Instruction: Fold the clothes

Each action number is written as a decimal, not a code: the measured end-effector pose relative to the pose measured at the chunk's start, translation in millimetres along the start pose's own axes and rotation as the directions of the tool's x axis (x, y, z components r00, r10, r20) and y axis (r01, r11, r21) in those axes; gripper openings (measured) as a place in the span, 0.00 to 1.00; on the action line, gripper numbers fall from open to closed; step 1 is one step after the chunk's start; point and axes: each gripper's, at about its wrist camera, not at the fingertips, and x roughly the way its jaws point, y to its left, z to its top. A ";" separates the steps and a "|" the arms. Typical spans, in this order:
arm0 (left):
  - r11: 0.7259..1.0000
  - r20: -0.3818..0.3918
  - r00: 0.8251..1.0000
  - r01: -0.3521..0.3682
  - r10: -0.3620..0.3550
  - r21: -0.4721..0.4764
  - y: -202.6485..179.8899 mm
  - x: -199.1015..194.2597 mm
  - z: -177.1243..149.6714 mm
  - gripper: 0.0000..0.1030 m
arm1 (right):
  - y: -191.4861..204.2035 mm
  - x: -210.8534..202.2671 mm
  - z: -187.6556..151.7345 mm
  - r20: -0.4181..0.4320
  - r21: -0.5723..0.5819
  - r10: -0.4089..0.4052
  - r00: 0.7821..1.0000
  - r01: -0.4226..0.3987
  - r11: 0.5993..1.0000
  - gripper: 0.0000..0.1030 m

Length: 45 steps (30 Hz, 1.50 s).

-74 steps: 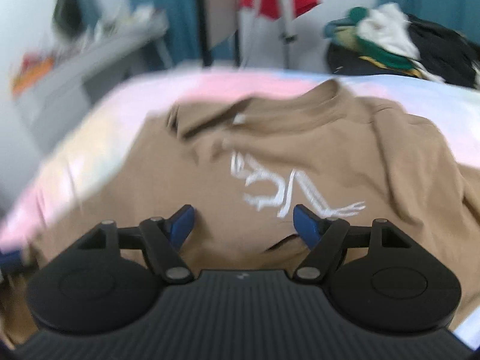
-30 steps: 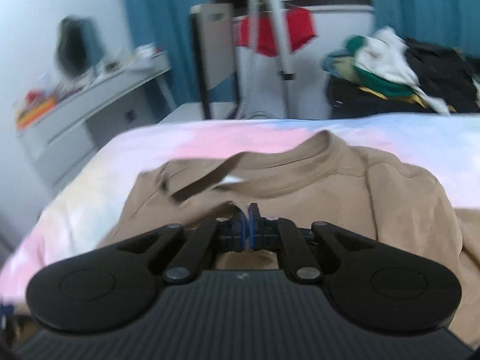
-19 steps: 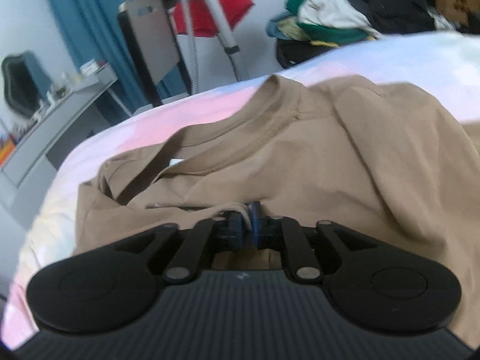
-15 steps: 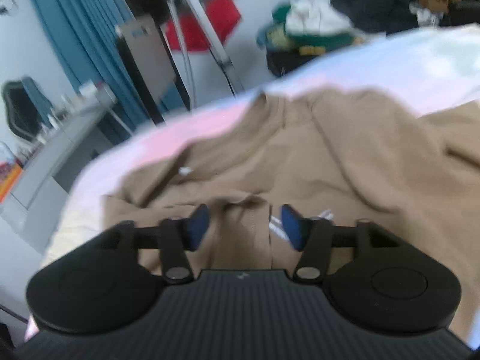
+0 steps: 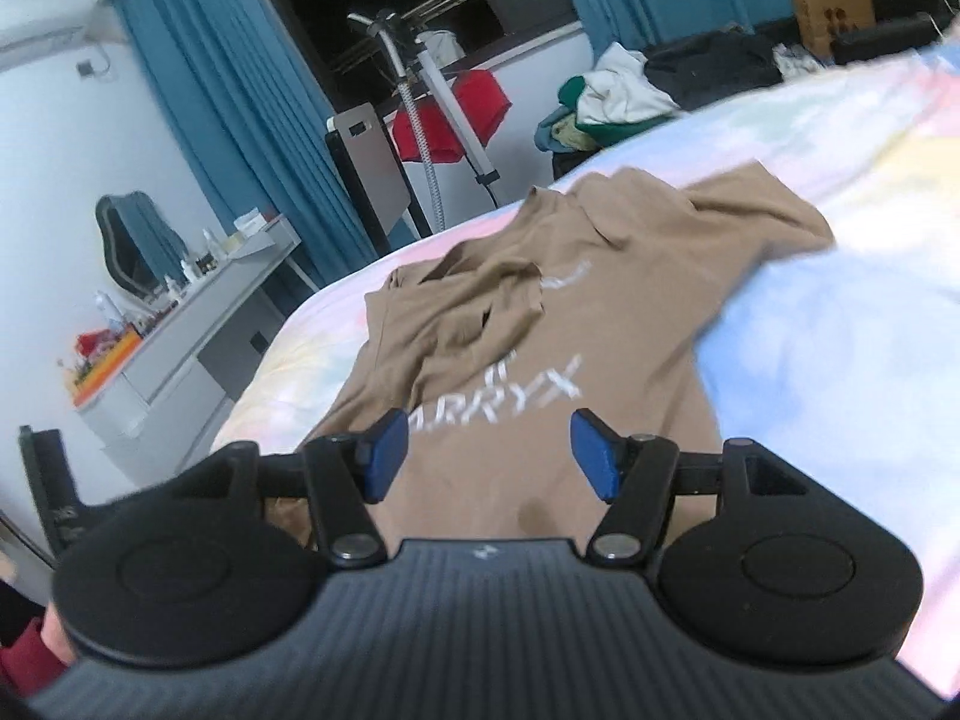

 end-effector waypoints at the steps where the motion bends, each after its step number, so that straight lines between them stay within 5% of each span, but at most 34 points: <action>1: 1.000 -0.031 0.999 0.013 -0.013 -0.017 4.1 -7.8 -0.1 0.74 | -2.8 -1.9 0.4 0.004 0.012 0.004 1.000 -0.004 1.000 0.62; 3: 0.999 -0.103 0.994 0.039 -0.042 -0.033 11.3 -22.0 0.1 0.75 | -7.8 -4.1 1.9 0.014 0.031 0.011 1.000 -0.012 0.999 0.62; 8: 1.000 -0.225 0.974 -0.019 0.022 0.018 18.8 -41.2 -10.5 0.75 | -21.3 -0.5 2.7 0.013 0.070 0.015 1.000 -0.016 0.997 0.62; 15: 0.990 -0.412 0.904 -0.063 0.111 0.130 22.4 -44.2 -33.1 0.71 | -24.1 23.7 -3.3 -0.081 0.079 0.096 0.992 -0.090 0.993 0.62; 17: 0.989 -0.456 0.881 -0.071 0.123 0.131 23.4 -38.0 -35.4 0.69 | -9.5 40.0 -9.6 -0.177 0.045 0.203 0.963 -0.198 0.979 0.61; 19: 0.979 -0.470 0.867 -0.082 0.162 0.185 18.2 -35.9 -40.2 0.56 | 8.7 50.9 -20.8 -0.246 -0.031 0.217 0.945 -0.232 0.972 0.60; 21: 0.966 -0.463 0.865 -0.085 0.194 0.246 11.9 -37.6 -44.6 0.34 | 26.4 60.8 -32.3 -0.307 -0.109 0.212 0.928 -0.256 0.961 0.60; 23: 0.956 -0.453 0.868 -0.077 0.203 0.282 0.9 -44.4 -48.7 0.10 | 31.9 78.0 -50.5 -0.425 -0.116 0.170 0.889 -0.240 0.964 0.59; 24: 0.943 -0.438 0.870 -0.082 0.226 0.324 -9.2 -48.7 -50.1 0.06 | 33.9 84.6 -58.2 -0.471 -0.133 0.140 0.871 -0.227 0.965 0.59; 28: 0.866 -0.352 0.875 -0.134 0.332 0.482 -55.9 -73.1 -51.3 0.03 | 41.8 83.1 -64.4 -0.471 -0.206 0.098 0.877 -0.218 0.954 0.59; 33: 0.855 -0.301 0.911 -0.095 0.281 0.510 -112.9 -94.6 -43.6 0.03 | 25.5 82.1 -52.2 -0.451 -0.083 0.147 0.880 -0.206 0.975 0.59; 39: 0.822 -0.302 0.927 -0.014 0.224 0.569 -144.2 -76.9 -88.7 0.04 | -1.5 73.6 -34.0 -0.336 0.145 0.254 0.907 -0.217 0.965 0.62; 45: 0.868 -0.299 0.942 0.015 0.155 0.497 -120.5 -66.1 -117.7 0.04 | -8.6 97.2 -4.7 -0.234 0.320 0.354 0.905 -0.272 0.907 0.62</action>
